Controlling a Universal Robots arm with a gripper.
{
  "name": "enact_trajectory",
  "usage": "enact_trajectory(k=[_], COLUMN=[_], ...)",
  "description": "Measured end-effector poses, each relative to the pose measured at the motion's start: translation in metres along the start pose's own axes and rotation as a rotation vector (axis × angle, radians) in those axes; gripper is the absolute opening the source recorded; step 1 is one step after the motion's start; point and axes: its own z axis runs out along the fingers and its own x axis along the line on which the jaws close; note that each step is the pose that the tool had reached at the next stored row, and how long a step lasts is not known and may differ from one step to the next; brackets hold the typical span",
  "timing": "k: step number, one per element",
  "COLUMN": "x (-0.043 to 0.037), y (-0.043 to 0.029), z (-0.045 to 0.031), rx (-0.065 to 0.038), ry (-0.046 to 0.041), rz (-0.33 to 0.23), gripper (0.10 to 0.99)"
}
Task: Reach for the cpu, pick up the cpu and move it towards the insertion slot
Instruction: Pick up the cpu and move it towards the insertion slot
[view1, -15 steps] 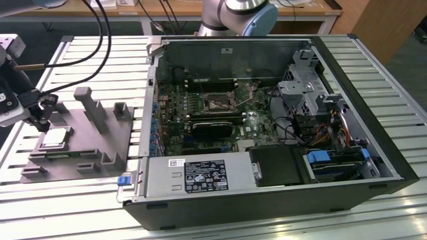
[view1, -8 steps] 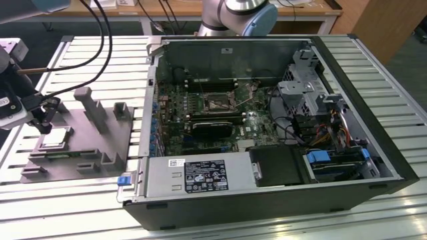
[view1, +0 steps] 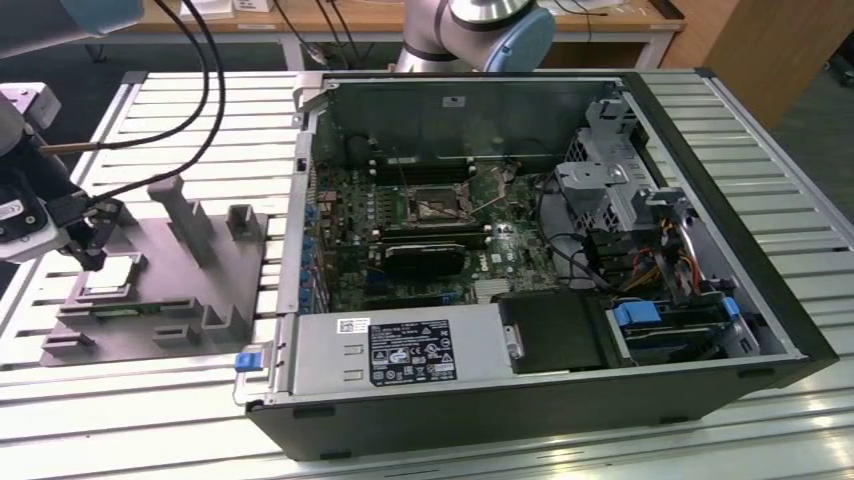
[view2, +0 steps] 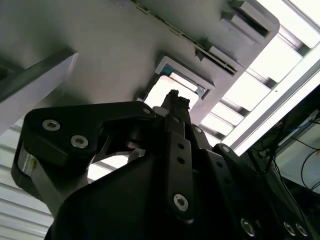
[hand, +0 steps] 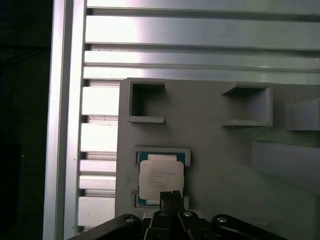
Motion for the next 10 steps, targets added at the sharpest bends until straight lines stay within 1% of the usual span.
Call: enact_trajectory(k=[5,10], x=[0.0006,0.0048], y=[0.0032,0.0054], z=[0.0091,0.0182], rx=[0.000,0.000], ry=[-0.0008,-0.0012], rz=[0.022,0.036], gripper=[0.106,0.106])
